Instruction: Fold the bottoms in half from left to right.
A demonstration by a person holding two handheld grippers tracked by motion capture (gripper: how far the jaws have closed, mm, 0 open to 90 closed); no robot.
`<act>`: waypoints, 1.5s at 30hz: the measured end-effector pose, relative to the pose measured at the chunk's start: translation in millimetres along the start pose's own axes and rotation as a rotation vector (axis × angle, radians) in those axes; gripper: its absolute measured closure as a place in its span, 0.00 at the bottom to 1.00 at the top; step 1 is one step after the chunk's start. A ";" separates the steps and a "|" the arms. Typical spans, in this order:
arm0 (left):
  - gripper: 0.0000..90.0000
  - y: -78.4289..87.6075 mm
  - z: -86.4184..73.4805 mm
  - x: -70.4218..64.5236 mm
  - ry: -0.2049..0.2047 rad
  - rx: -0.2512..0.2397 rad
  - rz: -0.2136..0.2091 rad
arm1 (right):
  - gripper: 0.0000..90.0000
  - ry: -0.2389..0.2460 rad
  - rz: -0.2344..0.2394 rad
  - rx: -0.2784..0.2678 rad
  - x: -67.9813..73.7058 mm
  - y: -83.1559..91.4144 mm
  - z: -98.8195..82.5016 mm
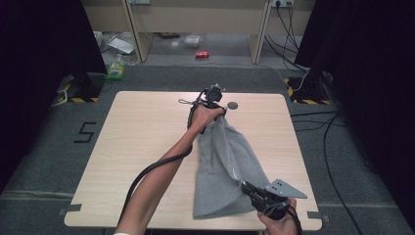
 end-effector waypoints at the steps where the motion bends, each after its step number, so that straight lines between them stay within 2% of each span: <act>1: 0.87 -1.8 0.3 -1.6 0.003 0.002 -0.006 | 0.93 -0.003 -0.005 -0.001 -0.6 2.0 -0.7; 8: 0.86 -18.4 -0.3 -12.9 0.002 0.016 -0.005 | 0.93 -0.029 -0.051 -0.003 -14.2 15.2 -10.7; 13: 0.79 -29.7 -2.6 -21.5 0.031 0.007 -0.028 | 0.93 -0.049 -0.070 0.002 -21.6 21.4 -17.4; 16: 0.74 -29.0 -1.5 -27.3 0.032 -0.006 -0.056 | 0.93 -0.052 -0.079 0.002 -24.5 25.1 -19.8; 19: 0.65 -22.3 2.9 -28.2 0.036 -0.025 -0.064 | 0.93 -0.059 -0.097 0.003 -29.3 29.4 -22.1; 21: 0.63 -17.4 4.6 -26.5 0.028 -0.031 -0.062 | 0.93 -0.070 -0.102 0.001 -32.0 31.4 -23.5; 26: 0.58 -11.3 -2.2 -13.9 -0.013 -0.005 -0.043 | 0.93 -0.082 -0.124 -0.002 -37.5 36.7 -24.6; 31: 0.54 -6.8 -15.1 9.3 -0.039 0.014 -0.010 | 0.93 -0.081 -0.161 -0.010 -43.2 46.8 -24.5; 36: 0.53 -3.7 -27.0 37.6 -0.022 0.036 0.015 | 0.93 -0.108 -0.208 -0.011 -56.0 61.7 -31.8; 40: 0.51 -2.6 -35.6 53.1 -0.010 0.042 0.023 | 0.92 -0.140 -0.212 0.024 -65.8 63.0 -42.4; 43: 0.49 -2.0 -41.6 62.1 0.006 0.043 0.027 | 0.87 -0.151 -0.219 0.037 -67.8 61.4 -44.1; 45: 0.48 -1.7 -45.8 68.2 0.009 0.051 0.024 | 0.83 -0.148 -0.243 0.042 -69.2 63.3 -43.5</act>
Point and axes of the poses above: each handheld gripper's, and its own axes: y roughly backward along the jaws, z roughly out of its top, x roughly to its left, the point moved 5 cm from there along -y, roughly forward along the jaws, and after that the axes turned 11 degrees about z, right-handed, at the moved point
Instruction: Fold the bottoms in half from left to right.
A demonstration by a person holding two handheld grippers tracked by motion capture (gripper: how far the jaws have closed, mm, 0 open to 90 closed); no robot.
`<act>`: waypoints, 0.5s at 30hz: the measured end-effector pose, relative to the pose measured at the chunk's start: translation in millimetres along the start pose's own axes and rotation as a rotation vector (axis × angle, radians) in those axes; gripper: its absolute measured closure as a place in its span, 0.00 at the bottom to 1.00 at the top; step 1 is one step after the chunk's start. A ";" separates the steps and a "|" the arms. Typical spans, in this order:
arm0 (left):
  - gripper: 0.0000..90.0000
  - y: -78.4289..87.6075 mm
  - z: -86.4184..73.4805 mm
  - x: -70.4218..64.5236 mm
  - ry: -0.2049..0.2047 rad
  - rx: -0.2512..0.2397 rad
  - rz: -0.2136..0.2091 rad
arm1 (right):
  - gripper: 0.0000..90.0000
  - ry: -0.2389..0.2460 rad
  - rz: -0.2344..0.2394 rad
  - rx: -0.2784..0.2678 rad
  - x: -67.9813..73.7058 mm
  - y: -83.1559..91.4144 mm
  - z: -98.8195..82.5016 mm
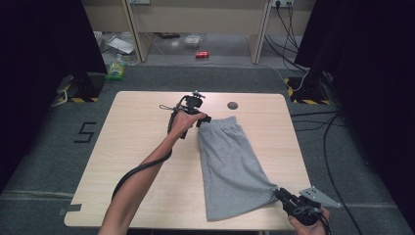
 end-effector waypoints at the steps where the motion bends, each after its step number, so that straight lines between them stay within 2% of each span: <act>1: 0.48 -0.1 -2.0 2.9 0.003 0.001 0.000 | 0.81 -0.003 -0.005 0.003 -0.5 1.0 0.2; 3: 0.47 -0.3 -5.6 7.6 0.014 0.001 0.003 | 0.74 -0.024 -0.011 -0.016 -0.8 3.0 1.9; 6: 0.46 1.0 -9.5 12.1 0.023 -0.006 0.001 | 0.70 0.004 -0.014 -0.017 2.0 1.0 7.0; 10: 0.43 3.5 -14.4 15.3 0.029 -0.016 0.000 | 0.69 0.054 -0.002 0.027 5.9 -14.2 18.9; 15: 0.42 3.3 -21.9 19.9 0.029 -0.016 0.003 | 0.68 0.097 0.018 0.087 2.5 -39.0 38.7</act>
Point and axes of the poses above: each handheld gripper's, and its own axes: y roughly backward along the jaws, z roughly out of its top, x roughly to its left, the point moved 5 cm from there along -y, roughly forward along the jaws, and after that the axes turned 11 degrees about z, right-handed, at the moved point
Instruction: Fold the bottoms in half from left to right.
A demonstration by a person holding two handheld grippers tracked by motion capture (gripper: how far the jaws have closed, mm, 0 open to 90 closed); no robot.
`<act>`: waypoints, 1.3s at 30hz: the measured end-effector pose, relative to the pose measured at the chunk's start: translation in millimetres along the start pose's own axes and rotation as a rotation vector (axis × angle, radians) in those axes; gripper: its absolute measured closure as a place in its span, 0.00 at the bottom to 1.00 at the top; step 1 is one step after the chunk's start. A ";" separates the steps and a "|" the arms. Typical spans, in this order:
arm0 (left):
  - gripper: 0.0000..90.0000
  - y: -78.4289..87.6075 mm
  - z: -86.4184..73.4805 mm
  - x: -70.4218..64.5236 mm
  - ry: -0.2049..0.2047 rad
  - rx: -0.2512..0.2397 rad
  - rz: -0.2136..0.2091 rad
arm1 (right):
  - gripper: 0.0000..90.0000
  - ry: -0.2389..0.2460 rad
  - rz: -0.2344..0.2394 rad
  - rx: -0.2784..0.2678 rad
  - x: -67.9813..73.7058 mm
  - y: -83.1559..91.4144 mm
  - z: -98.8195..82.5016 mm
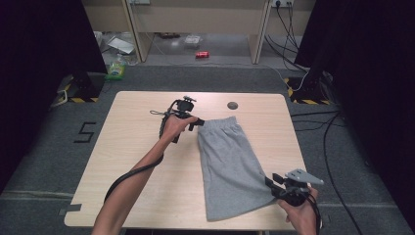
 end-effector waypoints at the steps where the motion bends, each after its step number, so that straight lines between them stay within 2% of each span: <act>1: 0.41 -0.3 -0.9 0.8 0.003 -0.001 0.001 | 0.69 0.008 0.006 0.019 -2.0 -7.2 4.6; 9: 0.40 -5.4 -9.2 8.6 0.028 0.003 0.000 | 0.74 0.005 0.044 0.123 -15.3 -49.2 25.8; 11: 0.39 -6.3 -10.5 10.5 0.036 0.003 0.001 | 0.75 0.000 0.038 0.146 -20.1 -59.7 29.7; 13: 0.39 -6.8 -11.7 11.7 0.036 0.006 0.002 | 0.75 -0.005 0.024 0.179 -26.8 -70.6 30.7; 15: 0.39 -7.0 -12.2 13.0 0.038 0.006 0.002 | 0.76 -0.027 0.026 0.187 -31.3 -78.3 30.0; 17: 0.39 -7.0 -13.0 13.8 0.040 0.004 0.002 | 0.83 -0.036 0.039 0.193 -34.4 -84.5 28.5; 20: 0.39 -7.8 -13.9 15.6 0.044 0.003 0.005 | 0.98 -0.013 0.040 0.195 -36.4 -83.7 29.5; 25: 0.38 -7.5 -14.8 17.4 0.052 -0.002 0.004 | 1.00 -0.008 0.007 0.153 -44.7 -74.1 33.5; 27: 0.38 -7.2 -14.2 17.6 0.062 -0.009 0.003 | 1.00 -0.025 -0.010 0.137 -51.6 -70.1 34.4; 29: 0.38 -7.5 -13.9 16.3 0.067 -0.012 -0.003 | 1.00 -0.045 0.009 0.134 -55.6 -72.1 30.8; 30: 0.38 -7.6 -13.8 15.5 0.068 -0.014 -0.007 | 0.99 -0.052 0.014 0.134 -55.9 -73.8 28.4; 33: 0.37 -9.4 -15.2 12.0 0.075 -0.010 -0.018 | 0.85 -0.064 -0.004 0.134 -55.9 -71.8 27.5; 37: 0.37 -13.6 -17.0 8.8 0.095 -0.003 -0.030 | 0.75 -0.022 -0.048 0.105 -47.9 -56.4 31.3; 39: 0.37 -15.0 -17.9 6.5 0.100 0.003 -0.038 | 0.72 -0.014 -0.041 0.101 -39.6 -50.4 29.6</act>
Point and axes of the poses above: each handheld gripper's, and its own axes: y roughly backward along the jaws, z roughly out of its top, x roughly to its left, the point moved 5 cm from there along -y, roughly forward along the jaws, and after that the axes turned 11 degrees about z, right-handed, at the moved point
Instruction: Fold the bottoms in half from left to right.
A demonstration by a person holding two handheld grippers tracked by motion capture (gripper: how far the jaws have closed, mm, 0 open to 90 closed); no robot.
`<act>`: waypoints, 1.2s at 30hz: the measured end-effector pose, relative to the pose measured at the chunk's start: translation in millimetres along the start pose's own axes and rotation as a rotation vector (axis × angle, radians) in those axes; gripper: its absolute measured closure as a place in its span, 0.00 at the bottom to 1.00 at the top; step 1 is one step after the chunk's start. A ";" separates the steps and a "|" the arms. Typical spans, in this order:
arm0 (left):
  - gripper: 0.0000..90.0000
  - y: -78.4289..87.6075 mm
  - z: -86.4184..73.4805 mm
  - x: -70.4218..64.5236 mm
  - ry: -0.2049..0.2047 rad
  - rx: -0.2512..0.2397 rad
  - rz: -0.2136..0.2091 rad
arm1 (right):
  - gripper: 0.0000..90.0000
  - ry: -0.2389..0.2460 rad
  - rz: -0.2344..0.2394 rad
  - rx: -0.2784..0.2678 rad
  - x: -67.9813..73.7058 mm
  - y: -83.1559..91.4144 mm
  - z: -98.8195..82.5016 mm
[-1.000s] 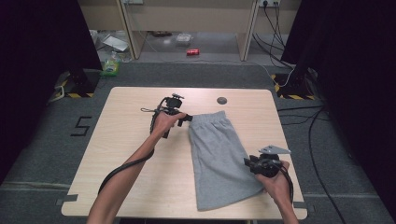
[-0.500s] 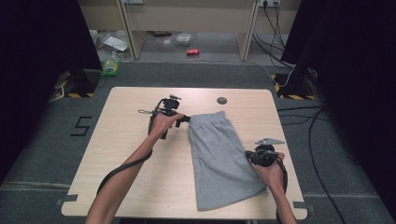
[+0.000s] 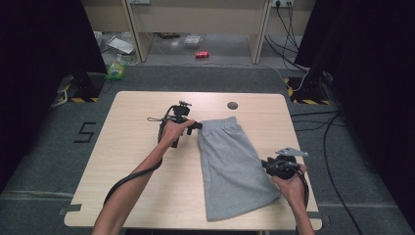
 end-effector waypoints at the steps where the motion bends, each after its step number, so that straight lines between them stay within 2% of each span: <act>1: 0.37 -0.3 -0.2 -1.2 0.000 0.000 -0.002 | 0.72 0.011 0.000 -0.005 2.6 2.1 -1.0; 8: 0.39 -4.2 -1.1 -6.4 0.008 0.006 -0.003 | 0.68 0.049 0.036 -0.037 32.2 16.1 -12.0; 11: 0.41 -9.5 -1.4 -9.4 -0.001 0.014 0.016 | 0.67 0.072 0.067 -0.048 48.3 18.7 -14.0; 15: 0.49 -16.2 -1.5 -13.6 -0.002 0.016 0.030 | 0.66 0.097 0.101 -0.055 66.0 18.5 -11.9; 19: 0.58 -22.9 -2.2 -20.1 0.003 0.006 0.033 | 0.64 0.116 0.140 -0.050 81.8 14.4 -11.5; 24: 0.71 -26.4 2.3 -25.8 -0.023 -0.015 0.060 | 0.58 0.121 0.203 -0.034 106.5 7.2 -17.2; 26: 0.73 -28.2 5.4 -28.5 -0.047 -0.025 0.079 | 0.58 0.108 0.230 -0.035 114.0 3.8 -19.6; 29: 0.76 -30.0 8.4 -29.2 -0.060 -0.028 0.087 | 0.56 0.120 0.258 -0.021 125.5 -1.4 -23.6; 36: 0.77 -31.8 11.0 -26.7 -0.055 -0.025 0.075 | 0.55 0.144 0.317 0.018 150.5 -14.7 -33.2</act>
Point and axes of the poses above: each handheld gripper's, and its own axes: y roughly backward along the jaws, z roughly out of its top, x roughly to its left, the point moved 5 cm from there along -y, roughly forward along the jaws, and after that the axes turned 11 degrees about z, right-handed, at the moved point
